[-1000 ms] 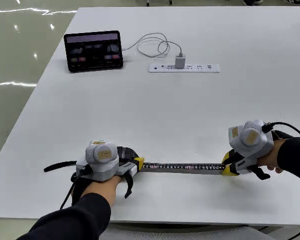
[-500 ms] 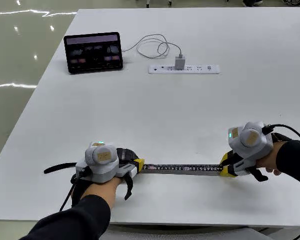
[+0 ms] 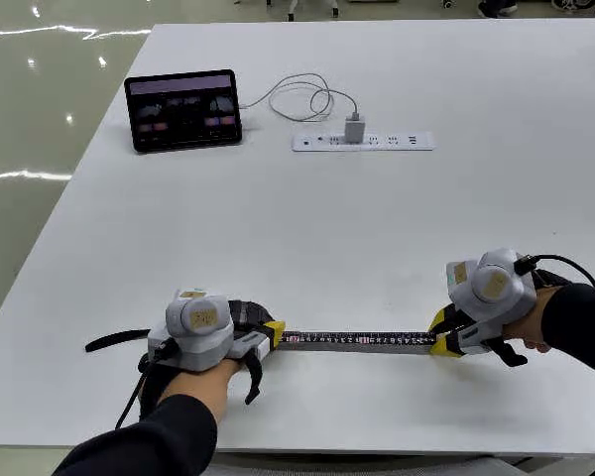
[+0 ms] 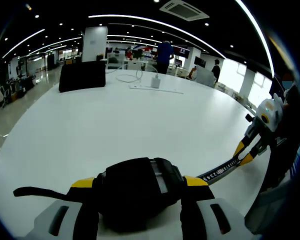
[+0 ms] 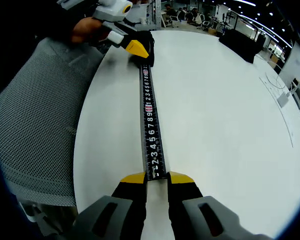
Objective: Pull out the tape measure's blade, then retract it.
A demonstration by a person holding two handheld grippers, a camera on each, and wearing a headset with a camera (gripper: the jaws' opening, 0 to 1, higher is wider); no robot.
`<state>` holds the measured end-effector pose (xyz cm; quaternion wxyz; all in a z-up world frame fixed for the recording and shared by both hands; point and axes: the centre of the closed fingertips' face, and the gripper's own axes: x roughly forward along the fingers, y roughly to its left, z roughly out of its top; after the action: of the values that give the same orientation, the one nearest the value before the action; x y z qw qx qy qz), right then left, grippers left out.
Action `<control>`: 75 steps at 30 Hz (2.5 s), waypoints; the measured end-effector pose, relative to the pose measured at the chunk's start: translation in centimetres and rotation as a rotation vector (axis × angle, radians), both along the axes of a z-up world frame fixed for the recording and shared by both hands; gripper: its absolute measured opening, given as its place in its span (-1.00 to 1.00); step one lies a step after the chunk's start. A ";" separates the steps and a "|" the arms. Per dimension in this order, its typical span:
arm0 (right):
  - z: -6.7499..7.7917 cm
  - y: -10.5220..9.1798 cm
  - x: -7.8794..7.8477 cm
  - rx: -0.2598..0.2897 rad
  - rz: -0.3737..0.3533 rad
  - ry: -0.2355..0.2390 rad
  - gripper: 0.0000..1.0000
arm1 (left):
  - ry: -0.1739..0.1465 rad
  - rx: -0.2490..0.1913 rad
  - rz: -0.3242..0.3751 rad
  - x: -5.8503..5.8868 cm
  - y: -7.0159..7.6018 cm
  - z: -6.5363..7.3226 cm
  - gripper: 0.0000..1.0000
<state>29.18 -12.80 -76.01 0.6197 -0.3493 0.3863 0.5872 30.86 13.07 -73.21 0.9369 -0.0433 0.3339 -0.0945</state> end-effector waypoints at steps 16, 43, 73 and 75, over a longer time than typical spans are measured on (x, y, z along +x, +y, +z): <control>0.0 0.8 0.1 0.018 -0.011 0.002 -0.79 | 0.001 -0.001 0.000 -0.1 0.0 0.0 0.25; 0.0 2.1 -0.1 0.035 -0.028 0.003 -0.78 | 0.000 -0.004 0.001 -0.1 0.0 0.0 0.25; 0.0 3.3 -0.3 0.046 -0.025 -0.002 -0.78 | -0.001 -0.006 0.001 0.0 0.0 0.0 0.25; 0.0 3.3 -0.3 0.047 -0.025 -0.003 -0.78 | 0.000 -0.007 0.001 0.0 0.0 0.0 0.25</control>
<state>28.91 -9.49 -75.96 0.6355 -0.3305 0.3757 0.5880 30.82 13.08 -73.22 0.9368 -0.0467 0.3334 -0.0951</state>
